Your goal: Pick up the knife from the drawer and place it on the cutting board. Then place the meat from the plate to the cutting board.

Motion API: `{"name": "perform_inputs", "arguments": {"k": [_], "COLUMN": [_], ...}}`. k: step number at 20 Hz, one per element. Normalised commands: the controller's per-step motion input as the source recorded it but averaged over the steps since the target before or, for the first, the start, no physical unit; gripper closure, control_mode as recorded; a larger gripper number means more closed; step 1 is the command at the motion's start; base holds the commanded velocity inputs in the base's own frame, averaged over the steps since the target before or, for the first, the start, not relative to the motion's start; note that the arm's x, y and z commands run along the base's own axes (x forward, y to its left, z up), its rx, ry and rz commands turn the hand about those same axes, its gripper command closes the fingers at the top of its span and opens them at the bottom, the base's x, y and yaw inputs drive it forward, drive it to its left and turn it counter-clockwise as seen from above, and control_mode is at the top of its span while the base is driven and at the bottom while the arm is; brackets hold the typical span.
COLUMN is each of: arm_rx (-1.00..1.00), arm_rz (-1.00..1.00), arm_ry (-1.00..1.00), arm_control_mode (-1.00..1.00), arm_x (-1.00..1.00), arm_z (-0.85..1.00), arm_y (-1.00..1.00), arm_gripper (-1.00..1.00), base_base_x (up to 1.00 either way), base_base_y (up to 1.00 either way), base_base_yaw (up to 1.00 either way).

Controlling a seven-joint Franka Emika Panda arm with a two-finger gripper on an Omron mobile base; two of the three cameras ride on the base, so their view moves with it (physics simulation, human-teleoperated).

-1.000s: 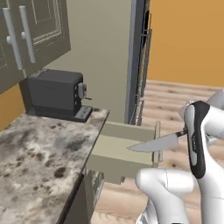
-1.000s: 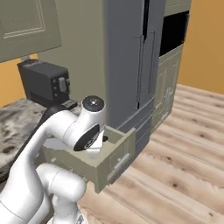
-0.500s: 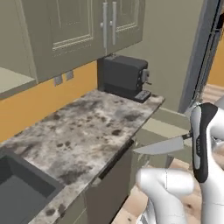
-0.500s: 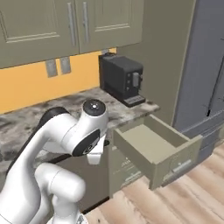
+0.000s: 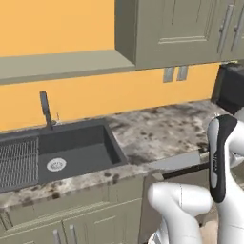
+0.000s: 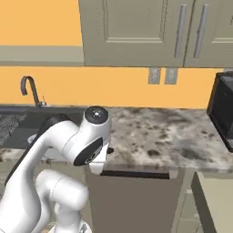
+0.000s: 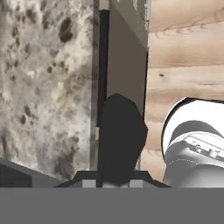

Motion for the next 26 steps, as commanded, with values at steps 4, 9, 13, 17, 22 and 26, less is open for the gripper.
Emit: {"name": "perform_inputs", "arguments": {"k": [4, 9, 13, 17, 22, 26], "arm_rx": [0.00, 0.00, 0.00, 0.00, 0.00, 0.00], "arm_rz": [0.00, 0.00, 0.00, 0.00, 0.00, 0.00], "arm_ry": [0.00, 0.00, 0.00, 0.00, 0.00, 0.00], "arm_control_mode": [1.00, 1.00, 1.00, 1.00, 1.00, 1.00], "arm_x": [0.00, 0.00, 0.00, 0.00, 0.00, 0.00], "arm_z": [0.00, 0.00, 0.00, 0.00, 0.00, 0.00], "arm_y": [0.00, 0.00, 0.00, 0.00, 0.00, 0.00], "arm_gripper": [1.00, 1.00, 1.00, 1.00, 1.00, 1.00], "base_base_x": [0.00, 0.00, 0.07, 0.96, 0.92, 0.83], "base_base_y": [0.15, 0.34, 0.61, 0.99, 1.00, 1.00], "base_base_yaw": [1.00, 0.97, 0.81, -0.02, -0.31, -0.36]}}
